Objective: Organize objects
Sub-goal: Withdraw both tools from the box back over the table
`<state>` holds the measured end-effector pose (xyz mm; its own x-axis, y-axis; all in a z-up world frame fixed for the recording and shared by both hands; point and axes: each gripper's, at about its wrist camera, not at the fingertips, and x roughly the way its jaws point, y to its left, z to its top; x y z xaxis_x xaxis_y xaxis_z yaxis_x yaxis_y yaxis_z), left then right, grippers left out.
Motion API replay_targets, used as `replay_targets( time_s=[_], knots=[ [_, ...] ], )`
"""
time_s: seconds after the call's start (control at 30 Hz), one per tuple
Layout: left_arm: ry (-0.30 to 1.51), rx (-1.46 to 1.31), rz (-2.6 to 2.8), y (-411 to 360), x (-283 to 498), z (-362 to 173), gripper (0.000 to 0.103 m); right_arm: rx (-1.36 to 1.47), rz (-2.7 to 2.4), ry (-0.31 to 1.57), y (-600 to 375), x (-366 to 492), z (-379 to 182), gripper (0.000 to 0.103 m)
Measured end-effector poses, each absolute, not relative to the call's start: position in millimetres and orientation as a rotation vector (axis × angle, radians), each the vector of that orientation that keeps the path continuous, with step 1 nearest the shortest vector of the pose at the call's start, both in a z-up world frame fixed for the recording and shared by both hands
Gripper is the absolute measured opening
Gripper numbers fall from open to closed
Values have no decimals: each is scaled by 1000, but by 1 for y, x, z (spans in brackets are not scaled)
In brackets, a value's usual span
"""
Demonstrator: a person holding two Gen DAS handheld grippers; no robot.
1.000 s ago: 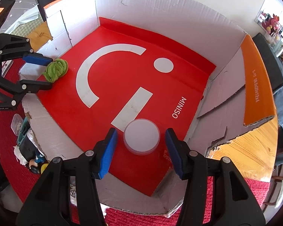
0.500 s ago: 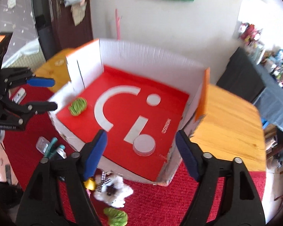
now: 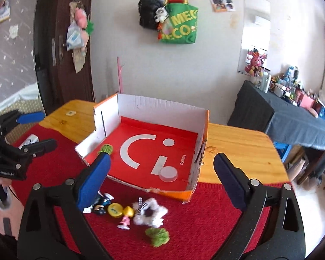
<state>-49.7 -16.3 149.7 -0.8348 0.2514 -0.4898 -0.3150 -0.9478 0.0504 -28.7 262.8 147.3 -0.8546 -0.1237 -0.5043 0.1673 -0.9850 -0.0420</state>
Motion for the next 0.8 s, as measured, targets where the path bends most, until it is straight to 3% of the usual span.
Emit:
replay_targets(
  time_s=[0.5, 0.8],
  knots=[
    [-19, -728, 2890, -9, 10, 98, 103, 761, -3031, -14, 251, 28, 71, 99],
    [-113, -1016, 2815, -5, -2, 38, 103, 996, -2984, 17, 243, 17, 12, 99]
  ],
)
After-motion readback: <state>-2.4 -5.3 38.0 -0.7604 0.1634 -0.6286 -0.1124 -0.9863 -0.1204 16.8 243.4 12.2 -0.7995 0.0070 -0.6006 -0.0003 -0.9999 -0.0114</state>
